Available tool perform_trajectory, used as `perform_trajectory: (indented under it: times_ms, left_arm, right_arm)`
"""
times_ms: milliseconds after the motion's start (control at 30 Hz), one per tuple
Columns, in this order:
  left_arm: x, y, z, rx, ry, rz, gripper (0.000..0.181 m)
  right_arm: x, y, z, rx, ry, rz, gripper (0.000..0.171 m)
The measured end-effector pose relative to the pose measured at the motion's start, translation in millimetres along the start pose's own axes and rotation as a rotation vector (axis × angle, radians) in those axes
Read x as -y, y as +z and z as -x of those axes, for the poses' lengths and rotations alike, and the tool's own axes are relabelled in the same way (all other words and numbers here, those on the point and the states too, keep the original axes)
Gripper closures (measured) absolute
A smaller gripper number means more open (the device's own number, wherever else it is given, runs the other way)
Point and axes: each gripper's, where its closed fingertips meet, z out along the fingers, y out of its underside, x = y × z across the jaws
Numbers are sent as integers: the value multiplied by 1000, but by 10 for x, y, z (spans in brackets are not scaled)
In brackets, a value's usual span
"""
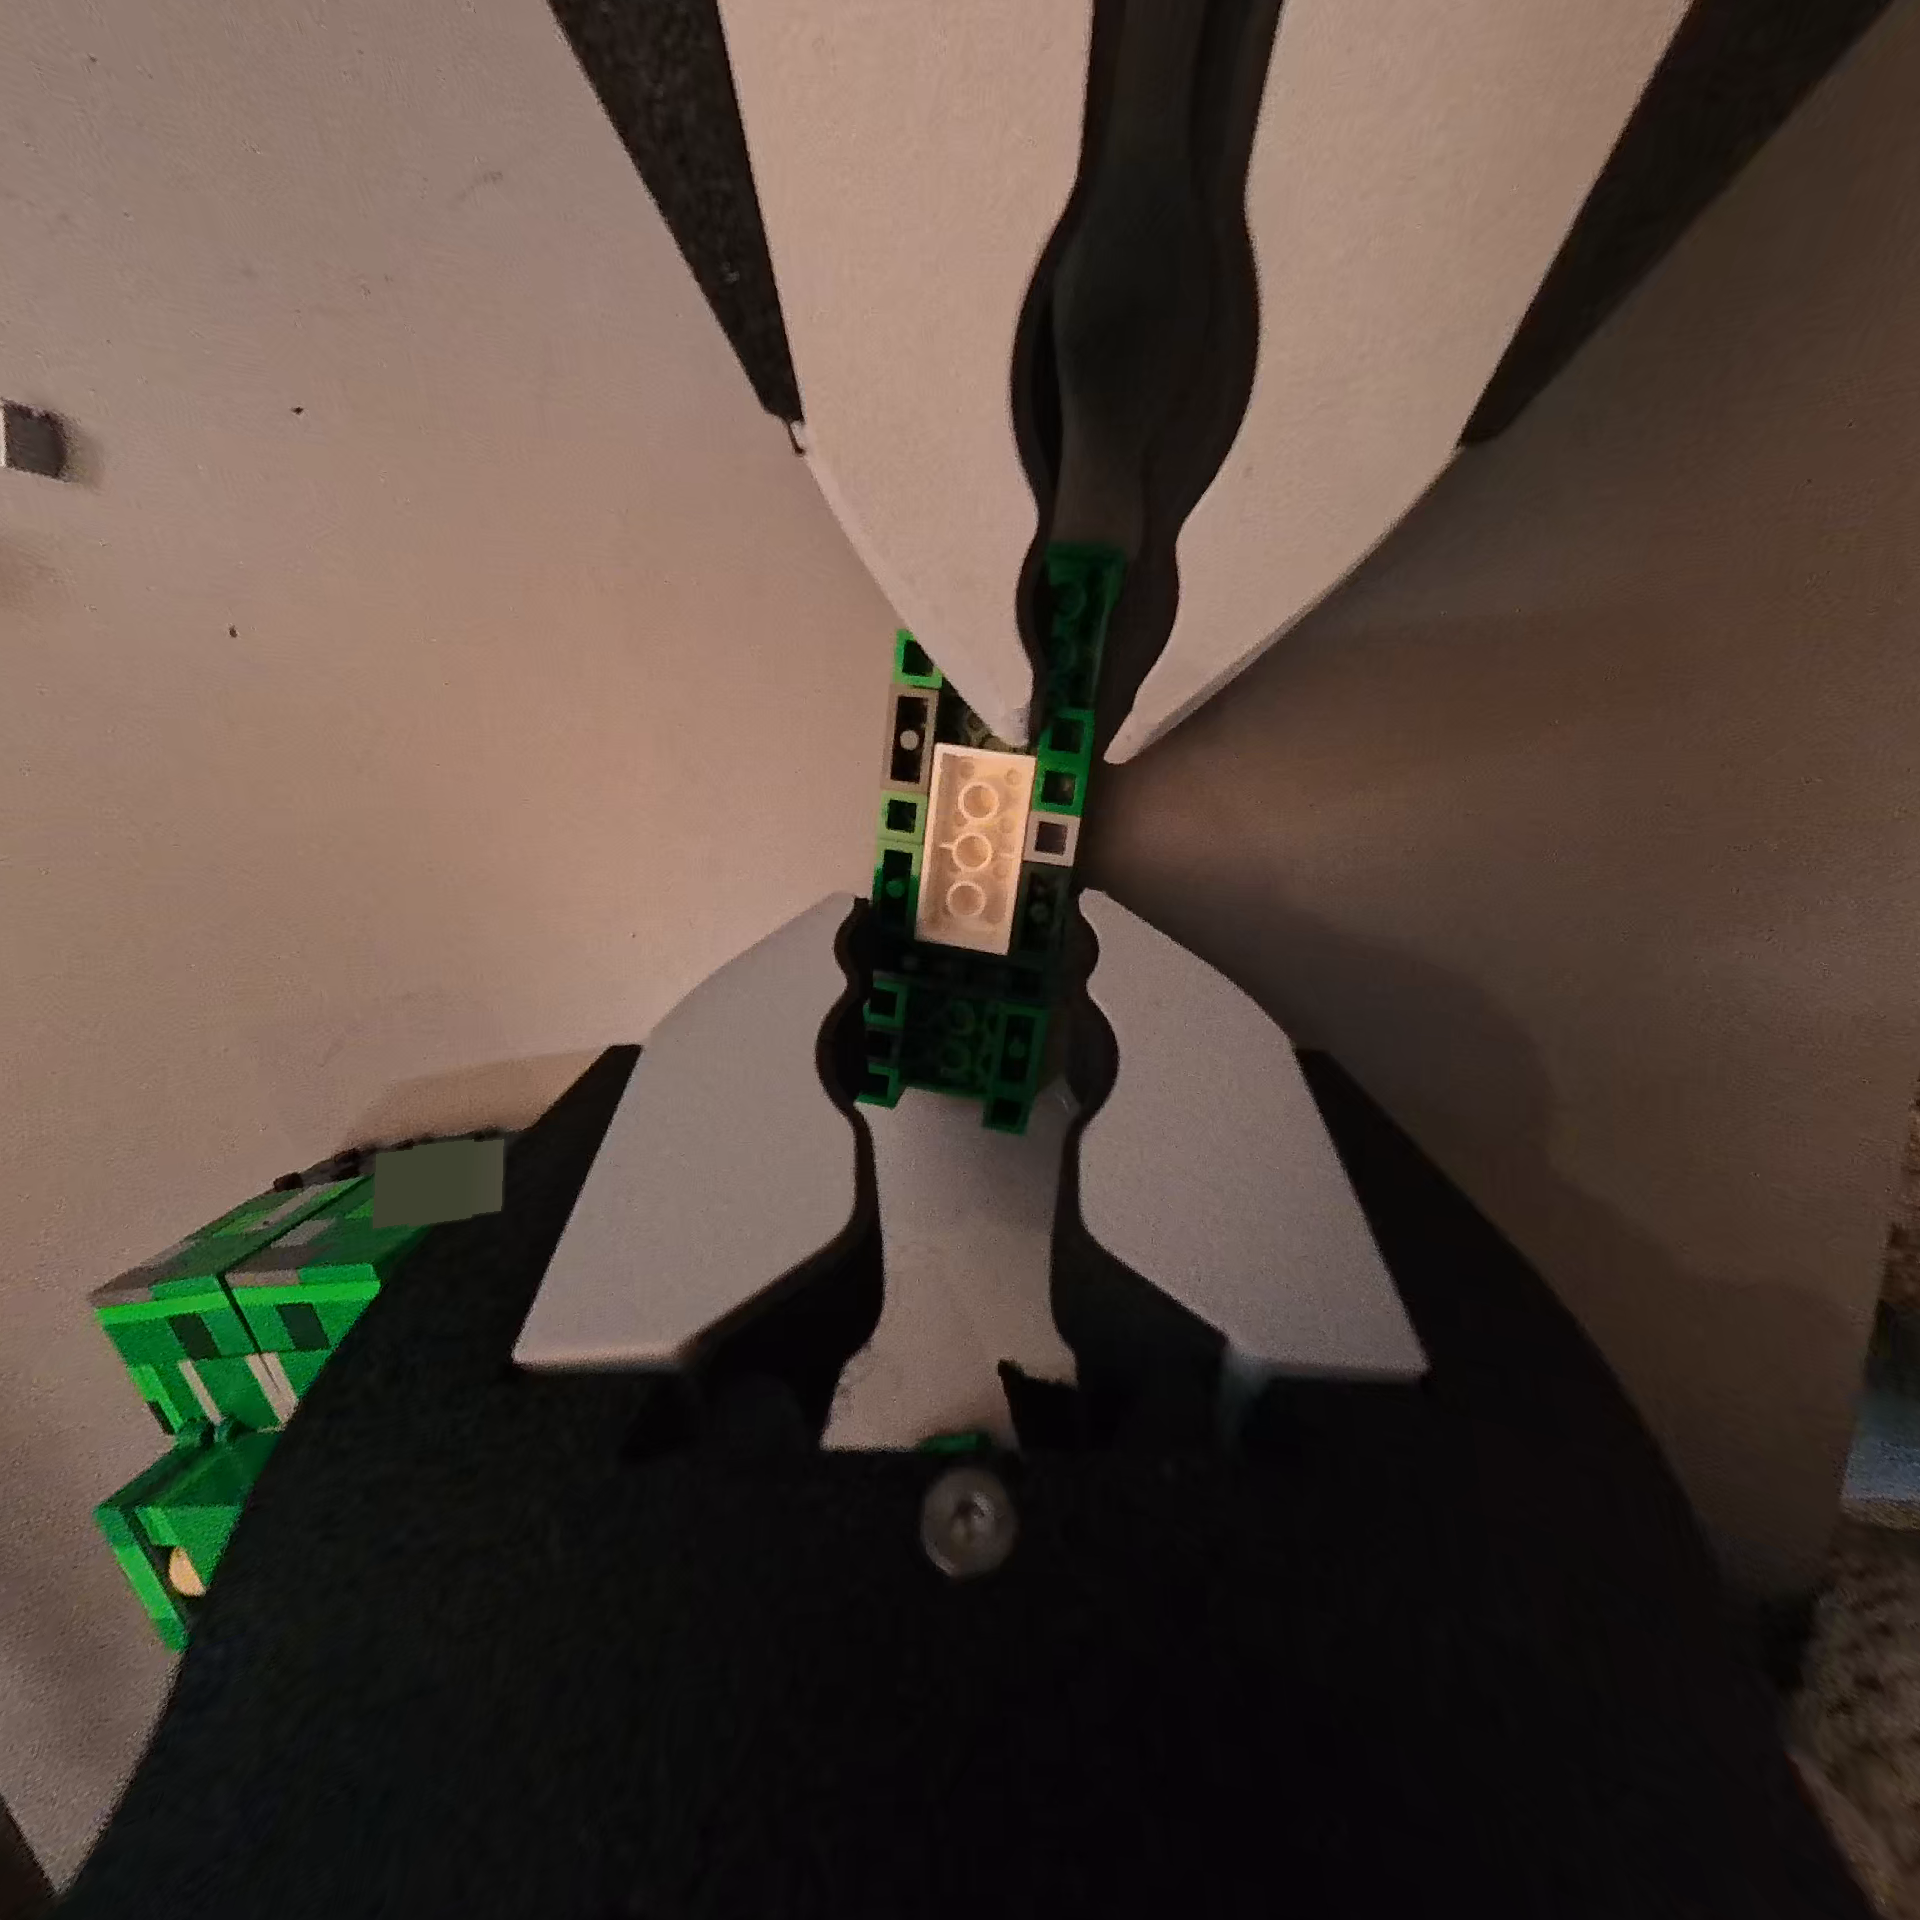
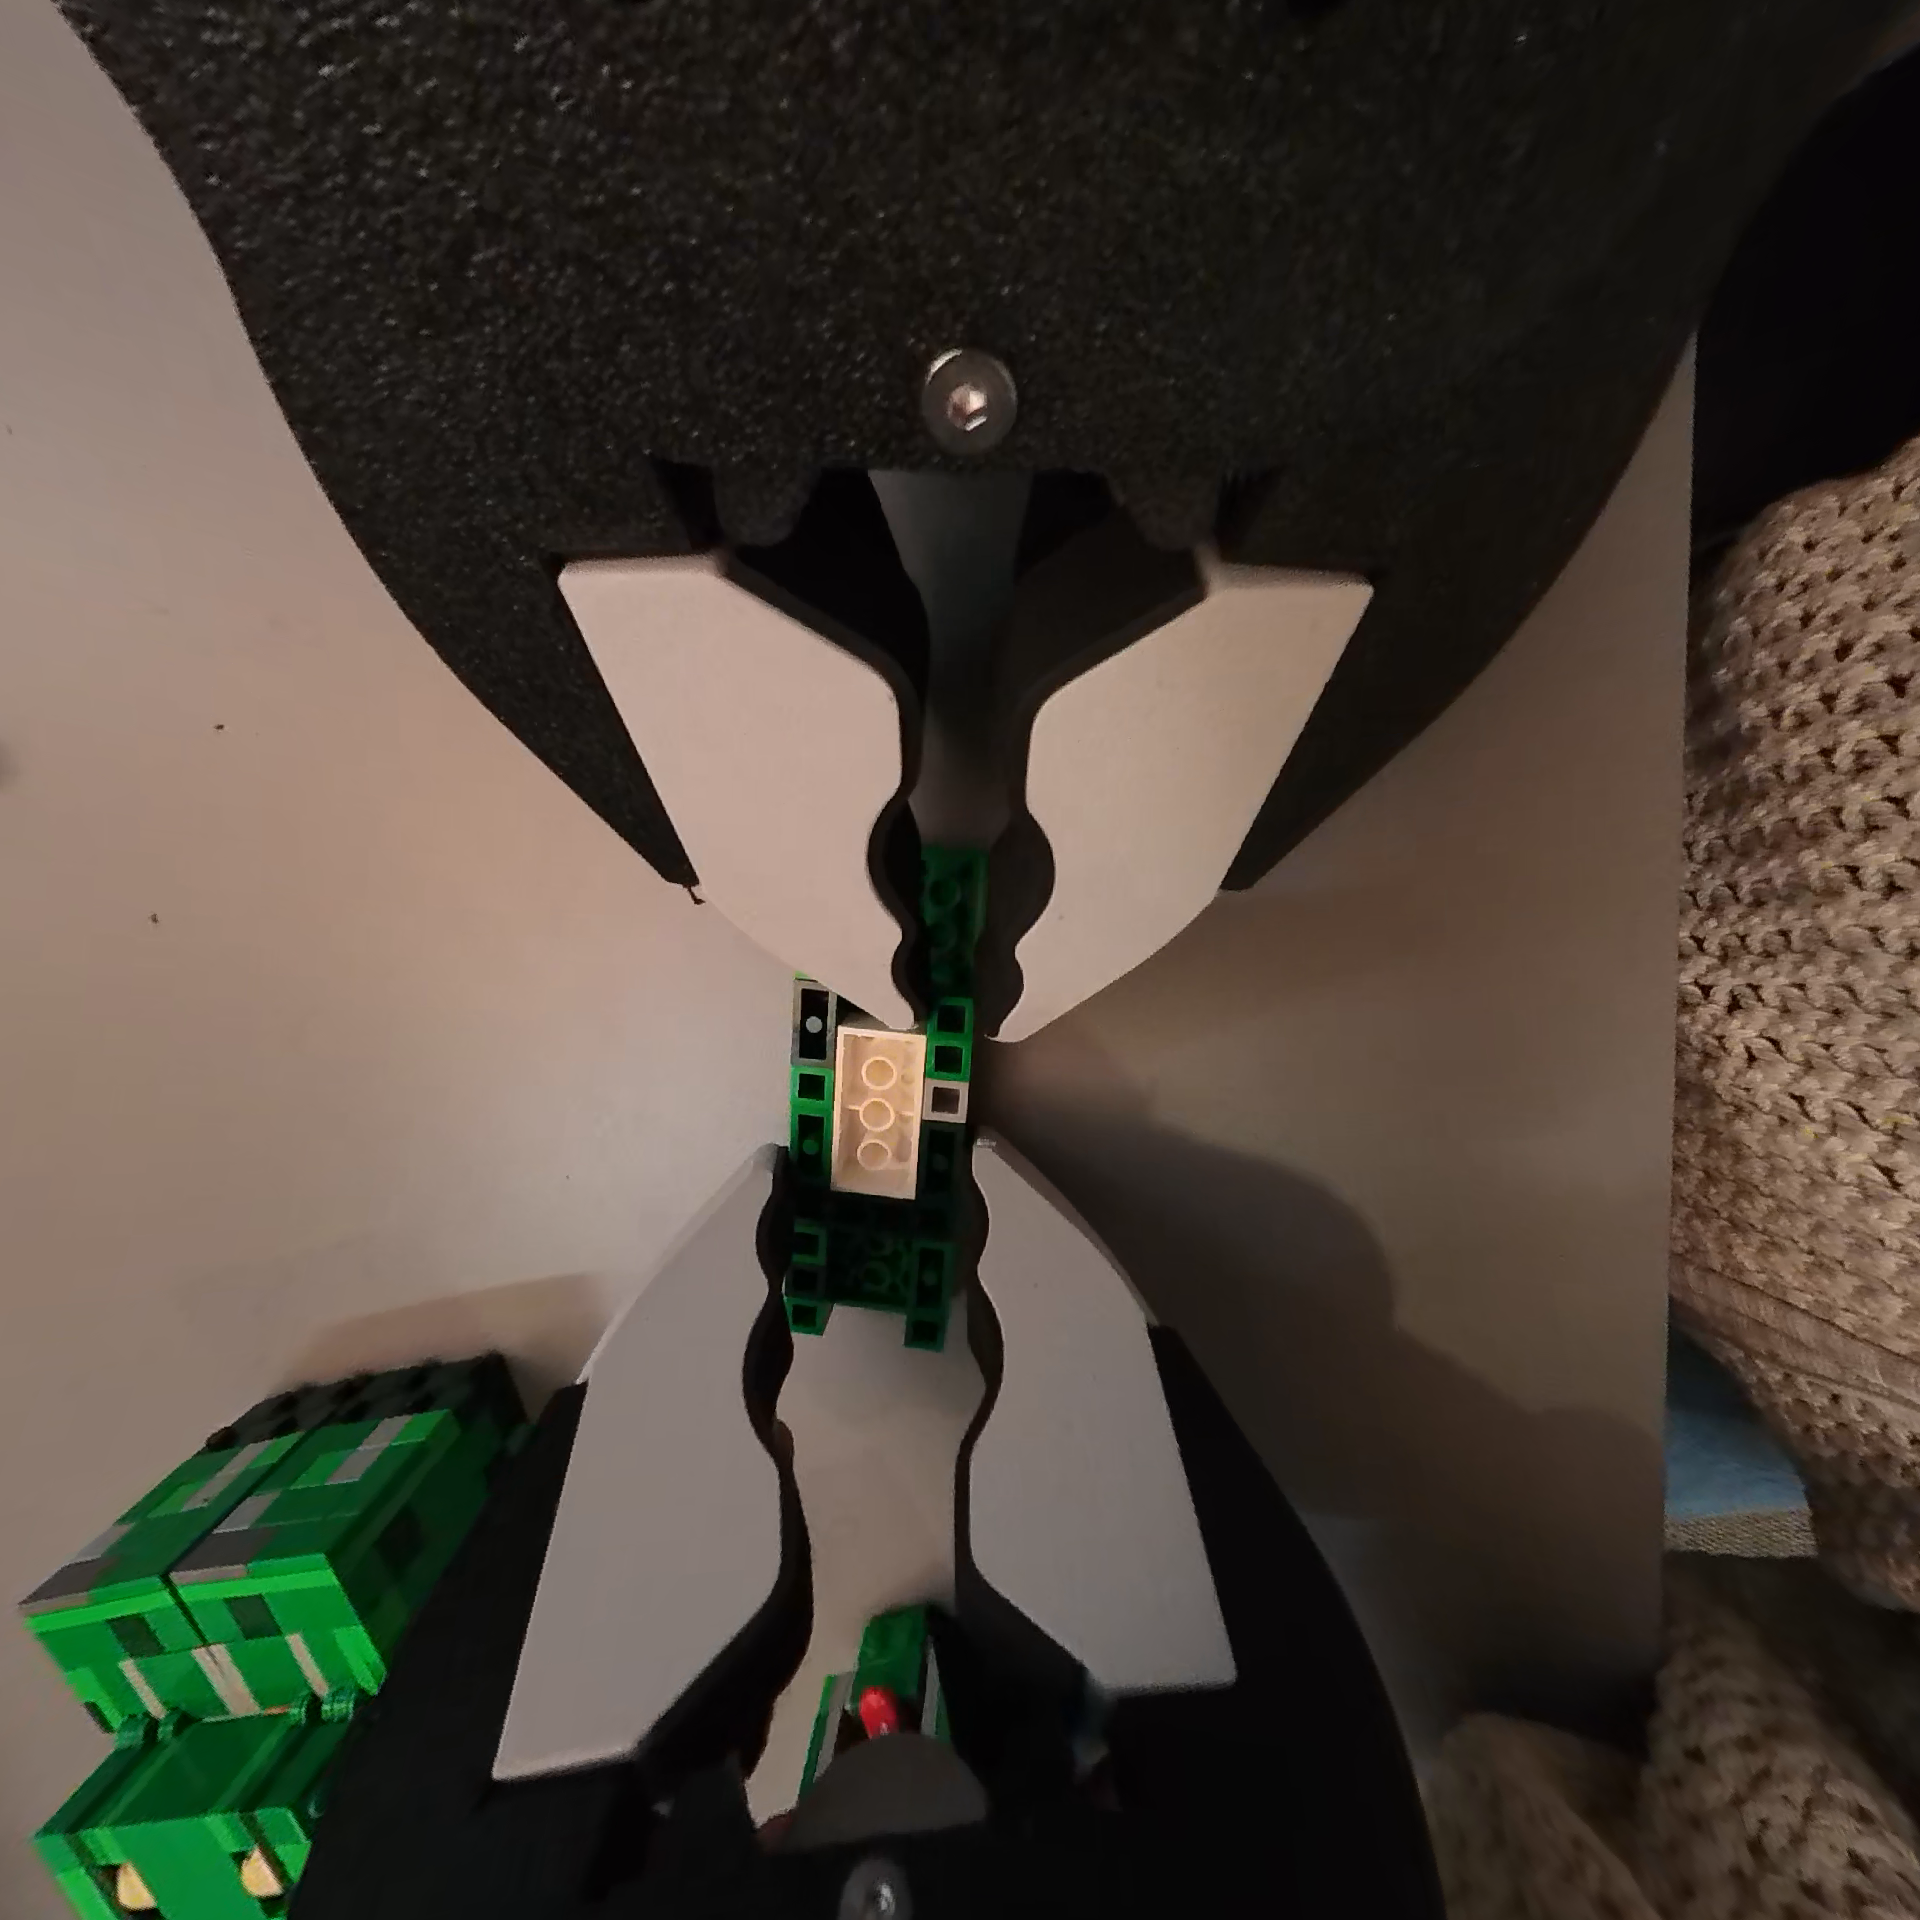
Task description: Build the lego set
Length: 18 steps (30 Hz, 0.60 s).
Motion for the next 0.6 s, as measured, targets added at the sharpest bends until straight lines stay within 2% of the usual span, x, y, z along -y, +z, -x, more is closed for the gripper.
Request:
perform_trajectory:
  times_ms: [600]
  left_arm:
    - [2, 7, -18, -10, -29, 5, 147]
  right_arm:
    - [12, 11, 8, -62, 11, -84, 162]
